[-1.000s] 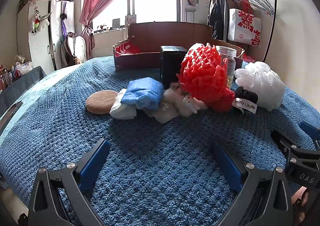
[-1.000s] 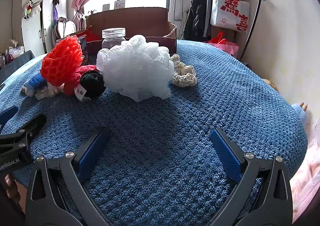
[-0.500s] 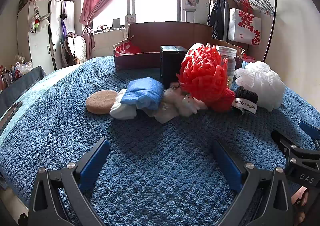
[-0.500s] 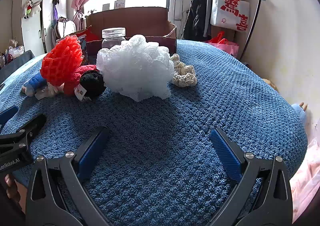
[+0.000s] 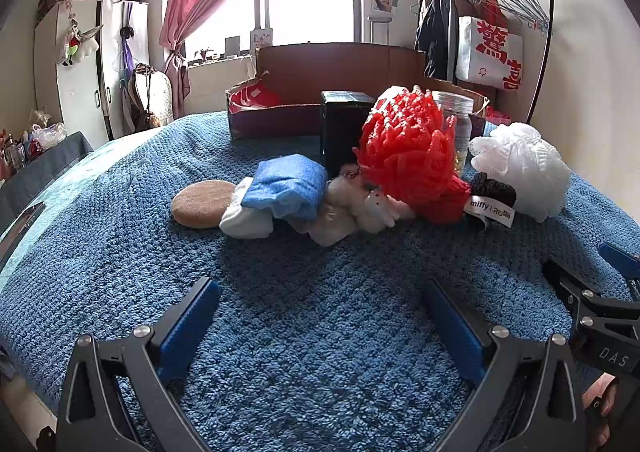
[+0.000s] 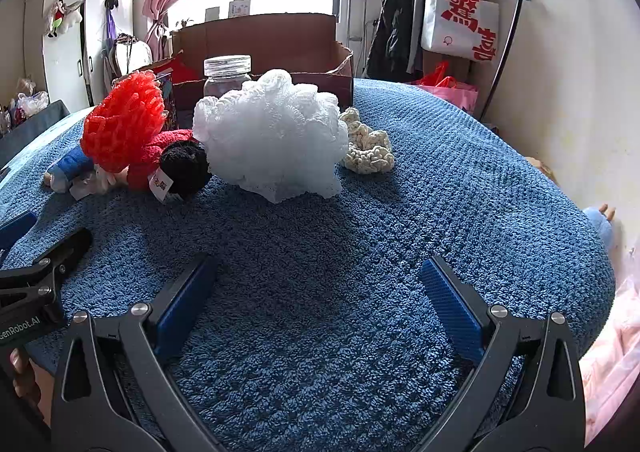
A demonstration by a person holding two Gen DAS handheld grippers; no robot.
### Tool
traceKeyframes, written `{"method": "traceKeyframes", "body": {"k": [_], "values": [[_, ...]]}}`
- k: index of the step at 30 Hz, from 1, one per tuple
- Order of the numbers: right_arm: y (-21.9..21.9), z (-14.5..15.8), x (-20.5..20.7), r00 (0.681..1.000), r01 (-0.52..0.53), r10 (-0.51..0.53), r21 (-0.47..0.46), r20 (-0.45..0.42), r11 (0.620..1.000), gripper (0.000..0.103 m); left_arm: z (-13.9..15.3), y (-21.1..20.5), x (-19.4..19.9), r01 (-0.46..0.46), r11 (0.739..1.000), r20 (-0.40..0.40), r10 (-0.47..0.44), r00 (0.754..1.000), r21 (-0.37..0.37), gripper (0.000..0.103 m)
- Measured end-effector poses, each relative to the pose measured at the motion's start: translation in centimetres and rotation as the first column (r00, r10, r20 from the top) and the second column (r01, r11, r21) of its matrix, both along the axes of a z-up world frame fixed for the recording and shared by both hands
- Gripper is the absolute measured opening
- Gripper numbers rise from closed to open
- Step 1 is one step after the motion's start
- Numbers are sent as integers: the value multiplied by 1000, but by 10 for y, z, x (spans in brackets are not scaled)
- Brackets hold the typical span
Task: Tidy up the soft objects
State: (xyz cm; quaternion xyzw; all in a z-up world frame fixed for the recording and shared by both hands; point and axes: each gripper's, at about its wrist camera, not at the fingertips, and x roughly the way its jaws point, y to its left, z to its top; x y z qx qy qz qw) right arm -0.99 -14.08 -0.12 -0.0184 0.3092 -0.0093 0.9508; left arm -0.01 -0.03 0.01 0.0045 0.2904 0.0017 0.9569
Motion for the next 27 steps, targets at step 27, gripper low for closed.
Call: {"method": "traceKeyframes", "body": {"k": [27], "values": [[-25,44,26,999,-22,20,46,45,999,103,46,54,35,15,1000,-13,-15,1000,-20,103]]}}
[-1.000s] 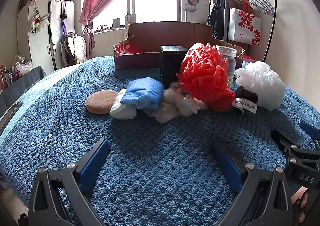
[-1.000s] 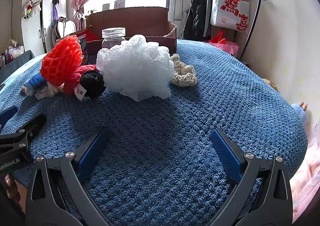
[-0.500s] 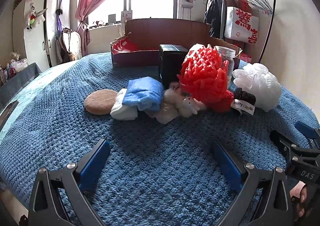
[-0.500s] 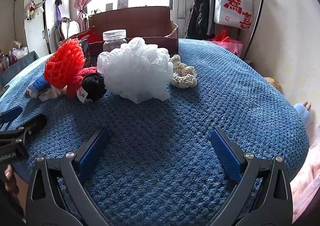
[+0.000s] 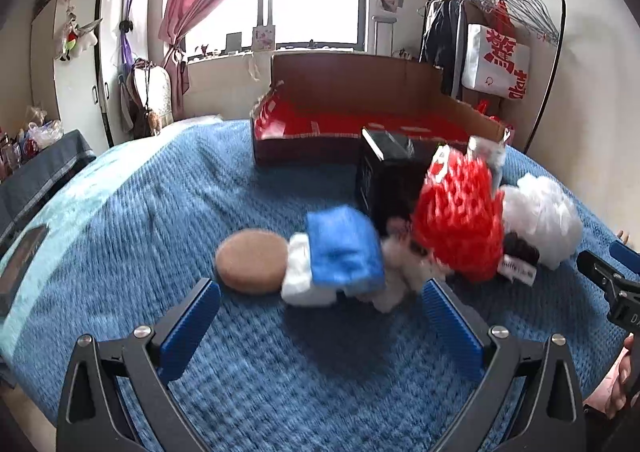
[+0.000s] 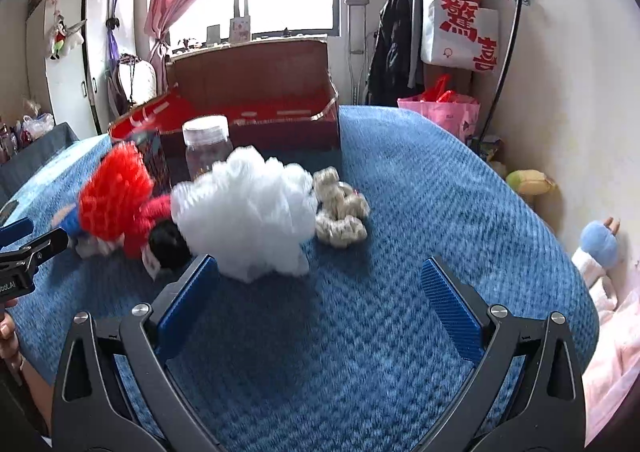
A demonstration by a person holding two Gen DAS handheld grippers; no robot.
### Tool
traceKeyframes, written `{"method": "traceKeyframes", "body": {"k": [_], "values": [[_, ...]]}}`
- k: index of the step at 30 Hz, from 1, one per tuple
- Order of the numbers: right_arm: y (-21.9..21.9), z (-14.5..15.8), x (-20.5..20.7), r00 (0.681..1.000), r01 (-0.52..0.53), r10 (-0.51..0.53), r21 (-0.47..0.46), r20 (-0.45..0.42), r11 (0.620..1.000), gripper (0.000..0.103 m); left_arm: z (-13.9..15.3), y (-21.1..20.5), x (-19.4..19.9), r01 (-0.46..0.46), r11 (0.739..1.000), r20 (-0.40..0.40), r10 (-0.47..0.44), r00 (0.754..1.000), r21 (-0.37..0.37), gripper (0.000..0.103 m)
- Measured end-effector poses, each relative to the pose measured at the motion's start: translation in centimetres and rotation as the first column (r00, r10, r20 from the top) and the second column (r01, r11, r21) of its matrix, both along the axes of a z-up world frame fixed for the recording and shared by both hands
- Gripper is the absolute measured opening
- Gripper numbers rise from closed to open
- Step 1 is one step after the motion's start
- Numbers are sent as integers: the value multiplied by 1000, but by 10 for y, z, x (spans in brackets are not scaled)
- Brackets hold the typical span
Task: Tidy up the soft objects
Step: 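Grasp the blue foam block with the left tool while the right tool grasps the white bath puff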
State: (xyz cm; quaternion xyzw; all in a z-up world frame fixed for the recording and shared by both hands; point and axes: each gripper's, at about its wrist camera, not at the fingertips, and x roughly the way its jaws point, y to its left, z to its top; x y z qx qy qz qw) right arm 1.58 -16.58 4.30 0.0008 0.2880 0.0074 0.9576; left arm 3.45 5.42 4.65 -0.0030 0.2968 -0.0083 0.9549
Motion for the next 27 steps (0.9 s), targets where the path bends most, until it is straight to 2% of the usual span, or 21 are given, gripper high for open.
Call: {"method": "traceKeyframes", "body": {"k": [6,10,12,16,17,18,19,20,21,22,23,24,27], "values": [[4,12,18,999,-37,37,36,-1,999,103,15,0,16,51,999,10,-51,999,8,103],[8,14,32,997,-71,72,53,-22,996,103,15,0,32,99,995,-33,-100,994,-23,102],[10,14,38,995,-88,90,65,-32,994,103,13,1,40,113,993,-59,-115,992,-40,90],[16,12,46,991,-124,127,49,-45,991,103,6,1,54,141,988,-109,-147,983,-56,76],[19,10,49,989,-140,142,40,-50,989,103,4,0,57,151,987,-123,-157,980,-62,70],[22,8,49,986,-156,159,40,-55,987,99,1,-1,58,155,986,-133,-163,978,-66,62],[24,6,51,982,-174,177,44,-62,984,89,-1,-1,60,158,985,-141,-167,976,-68,58],[25,4,51,979,-191,195,52,-67,980,65,-3,-3,61,161,985,-149,-169,974,-67,50],[27,3,52,973,-212,217,64,-74,975,55,-4,-4,61,165,984,-152,-173,973,-65,47],[27,3,52,971,-222,227,68,-74,973,50,-4,-4,61,169,983,-149,-177,973,-66,46],[28,3,49,970,-230,234,65,-61,971,40,-3,-5,60,169,983,-145,-177,974,-67,41],[28,5,46,971,-232,234,60,-44,971,36,-2,-5,59,168,984,-140,-175,974,-66,35],[26,11,38,972,-234,235,64,-4,970,27,1,-3,54,170,983,-135,-179,975,-74,33]]}}
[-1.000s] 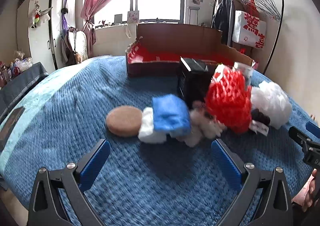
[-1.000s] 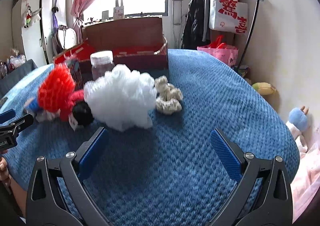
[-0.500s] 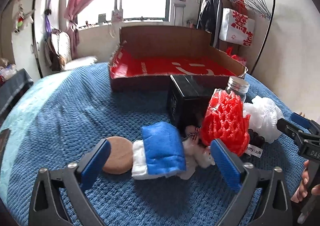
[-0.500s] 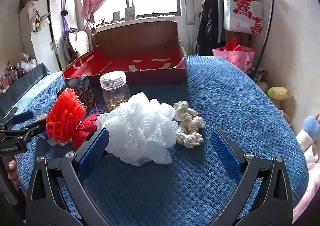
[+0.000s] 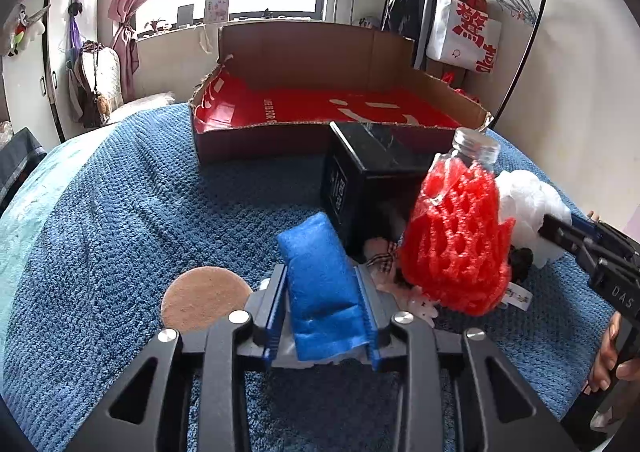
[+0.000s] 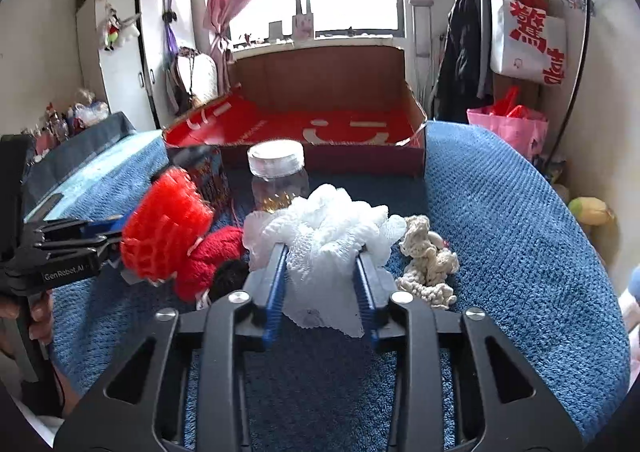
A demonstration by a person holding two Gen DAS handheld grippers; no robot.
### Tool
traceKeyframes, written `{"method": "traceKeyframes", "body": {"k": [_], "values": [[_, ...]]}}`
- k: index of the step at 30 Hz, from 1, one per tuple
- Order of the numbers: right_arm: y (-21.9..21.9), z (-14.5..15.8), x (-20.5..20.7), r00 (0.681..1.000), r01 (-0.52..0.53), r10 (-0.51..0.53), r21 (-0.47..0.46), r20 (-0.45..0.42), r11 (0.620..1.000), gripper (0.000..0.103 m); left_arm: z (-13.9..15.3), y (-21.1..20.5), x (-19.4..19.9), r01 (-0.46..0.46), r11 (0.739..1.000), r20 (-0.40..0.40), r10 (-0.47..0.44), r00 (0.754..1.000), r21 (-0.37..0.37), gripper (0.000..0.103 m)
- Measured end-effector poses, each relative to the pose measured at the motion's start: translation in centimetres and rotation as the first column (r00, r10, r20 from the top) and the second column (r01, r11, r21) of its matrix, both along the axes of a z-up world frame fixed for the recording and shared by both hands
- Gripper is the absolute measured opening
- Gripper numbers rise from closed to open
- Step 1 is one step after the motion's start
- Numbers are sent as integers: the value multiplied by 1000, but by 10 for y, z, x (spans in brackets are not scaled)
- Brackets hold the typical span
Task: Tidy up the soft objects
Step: 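Grasp the blue foam block with the left tool while the right tool grasps the white bath puff, then carry the blue block and white puff into the red box with both tools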
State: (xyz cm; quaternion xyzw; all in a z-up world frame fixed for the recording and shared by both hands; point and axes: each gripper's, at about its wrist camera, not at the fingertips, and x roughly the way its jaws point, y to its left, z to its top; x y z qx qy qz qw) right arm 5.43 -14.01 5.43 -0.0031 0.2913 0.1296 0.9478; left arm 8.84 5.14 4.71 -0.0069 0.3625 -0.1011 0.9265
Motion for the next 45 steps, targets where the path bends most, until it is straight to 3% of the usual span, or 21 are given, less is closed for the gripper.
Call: {"method": "traceKeyframes", "body": {"k": [8,32,45], "values": [[-1,6,-13,999,-1,1,9,40,1000,18,7,1,-12,13,1000,8,-13,1000,-23,32],[-7,20,-30,995,0,0,8,103,1000,15,26,2,-25,16,1000,47,-16,999,3,32],[0,48,-30,983,-26,23,12,182,1000,15,60,-3,-22,51,998,132,-48,990,-21,32]]}}
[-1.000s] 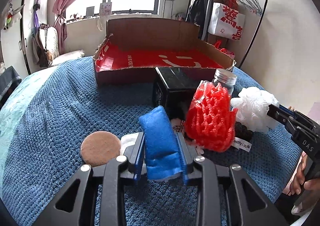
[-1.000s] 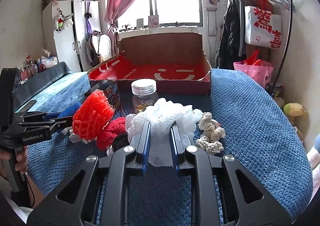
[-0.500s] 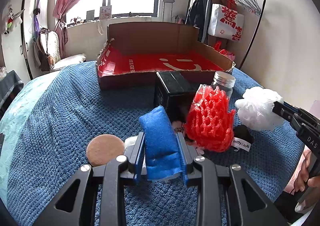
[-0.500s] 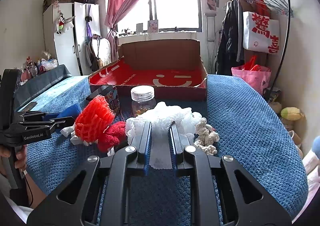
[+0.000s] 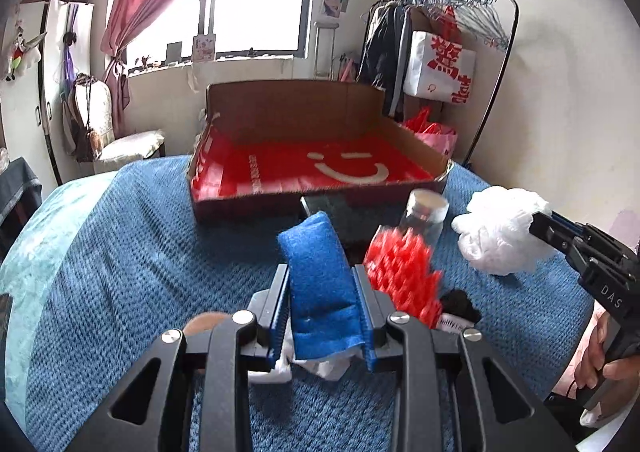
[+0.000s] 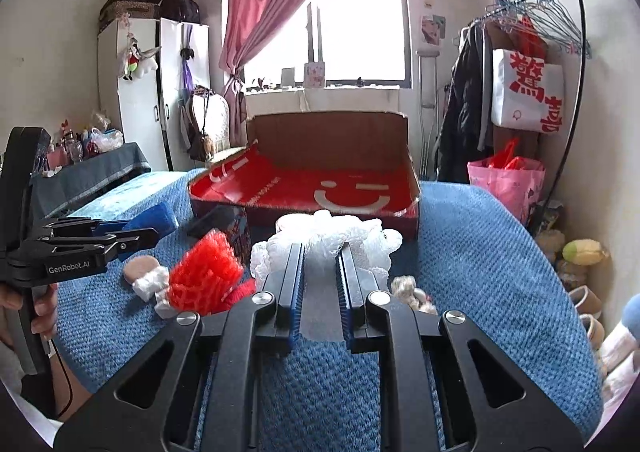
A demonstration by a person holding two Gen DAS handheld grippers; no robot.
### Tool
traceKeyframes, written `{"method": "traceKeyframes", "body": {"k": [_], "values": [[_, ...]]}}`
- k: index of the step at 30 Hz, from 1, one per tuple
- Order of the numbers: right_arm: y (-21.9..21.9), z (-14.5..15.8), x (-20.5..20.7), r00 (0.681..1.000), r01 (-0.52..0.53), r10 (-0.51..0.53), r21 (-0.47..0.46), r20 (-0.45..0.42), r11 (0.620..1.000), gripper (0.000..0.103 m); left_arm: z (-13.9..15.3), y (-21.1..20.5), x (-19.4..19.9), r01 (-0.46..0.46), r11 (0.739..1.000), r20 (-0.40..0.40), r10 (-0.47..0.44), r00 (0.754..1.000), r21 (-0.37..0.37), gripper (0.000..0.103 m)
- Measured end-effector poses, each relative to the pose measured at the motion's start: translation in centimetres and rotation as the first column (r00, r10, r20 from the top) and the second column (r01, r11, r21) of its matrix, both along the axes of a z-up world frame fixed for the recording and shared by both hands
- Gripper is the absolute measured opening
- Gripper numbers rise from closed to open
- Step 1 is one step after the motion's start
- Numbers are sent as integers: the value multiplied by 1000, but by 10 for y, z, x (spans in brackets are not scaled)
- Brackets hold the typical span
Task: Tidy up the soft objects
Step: 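Carry the blue block and white puff into the red box with both tools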
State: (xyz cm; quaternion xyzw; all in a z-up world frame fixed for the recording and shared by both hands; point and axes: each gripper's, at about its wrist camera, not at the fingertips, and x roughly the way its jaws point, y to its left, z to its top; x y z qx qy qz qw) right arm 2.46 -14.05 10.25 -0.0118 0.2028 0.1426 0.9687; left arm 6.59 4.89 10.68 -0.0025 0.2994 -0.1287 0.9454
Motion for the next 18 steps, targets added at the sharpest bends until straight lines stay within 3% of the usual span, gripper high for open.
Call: {"method": "traceKeyframes", "body": {"k": [13,18], "values": [[17,40,37,994,-59,60,-12,90,998,15,32,-12,35,51,999,59,-50,997,-19,32],[20,48,66,992,-85,86,-19,91,996,15,37,-13,61,77,997,44,-76,996,-21,32]]}}
